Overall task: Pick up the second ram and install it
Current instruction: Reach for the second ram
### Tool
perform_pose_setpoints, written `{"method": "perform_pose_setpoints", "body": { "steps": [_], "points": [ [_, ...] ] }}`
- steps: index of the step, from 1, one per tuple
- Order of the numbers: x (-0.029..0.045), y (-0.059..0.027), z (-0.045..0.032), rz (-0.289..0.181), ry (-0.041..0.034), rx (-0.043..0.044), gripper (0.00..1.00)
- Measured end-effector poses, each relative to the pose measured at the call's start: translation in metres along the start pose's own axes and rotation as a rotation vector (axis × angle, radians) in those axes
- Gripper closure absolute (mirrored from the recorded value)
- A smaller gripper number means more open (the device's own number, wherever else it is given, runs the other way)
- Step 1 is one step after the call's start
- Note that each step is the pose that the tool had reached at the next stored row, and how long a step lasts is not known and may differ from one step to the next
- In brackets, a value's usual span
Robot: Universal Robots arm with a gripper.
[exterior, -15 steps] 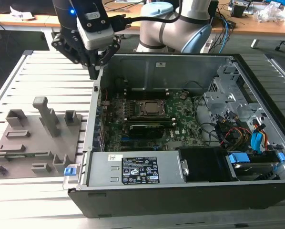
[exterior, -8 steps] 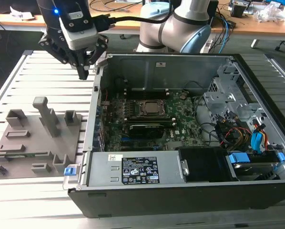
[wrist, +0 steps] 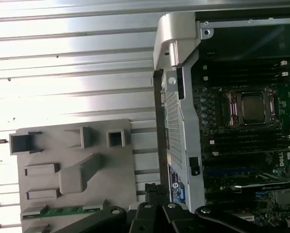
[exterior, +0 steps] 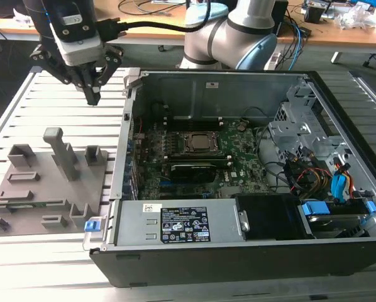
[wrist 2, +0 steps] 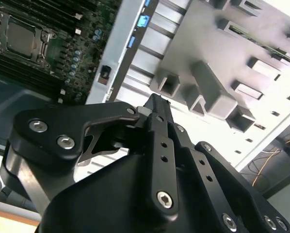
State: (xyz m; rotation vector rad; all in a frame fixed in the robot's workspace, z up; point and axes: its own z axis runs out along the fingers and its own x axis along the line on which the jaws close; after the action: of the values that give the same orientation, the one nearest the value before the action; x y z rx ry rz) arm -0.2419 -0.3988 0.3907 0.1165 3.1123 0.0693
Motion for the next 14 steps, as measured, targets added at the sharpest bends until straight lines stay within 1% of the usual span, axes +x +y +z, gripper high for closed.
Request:
{"method": "perform_pose_setpoints", "body": {
  "steps": [1,2,4,6,9,11,12,14],
  "points": [
    [0.0036,-0.0003,-0.0001,0.000,0.0000,0.0000,0.89],
    [0.0090,-0.0007,-0.0003,0.000,-0.0001,0.0000,0.89],
    [0.0146,-0.0011,-0.0004,0.000,-0.0003,0.0000,0.89],
    [0.0225,-0.0017,-0.0006,0.000,-0.0003,0.0000,0.89],
    [0.0374,-0.0028,-0.0009,0.000,-0.0004,0.0000,0.89],
    [0.0427,-0.0032,-0.0010,0.000,-0.0004,0.0000,0.89],
    [0.0472,-0.0035,-0.0011,0.000,-0.0005,-0.0001,0.89],
    [0.0533,-0.0040,-0.0011,0.000,-0.0005,0.0000,0.89]
  ]
}}
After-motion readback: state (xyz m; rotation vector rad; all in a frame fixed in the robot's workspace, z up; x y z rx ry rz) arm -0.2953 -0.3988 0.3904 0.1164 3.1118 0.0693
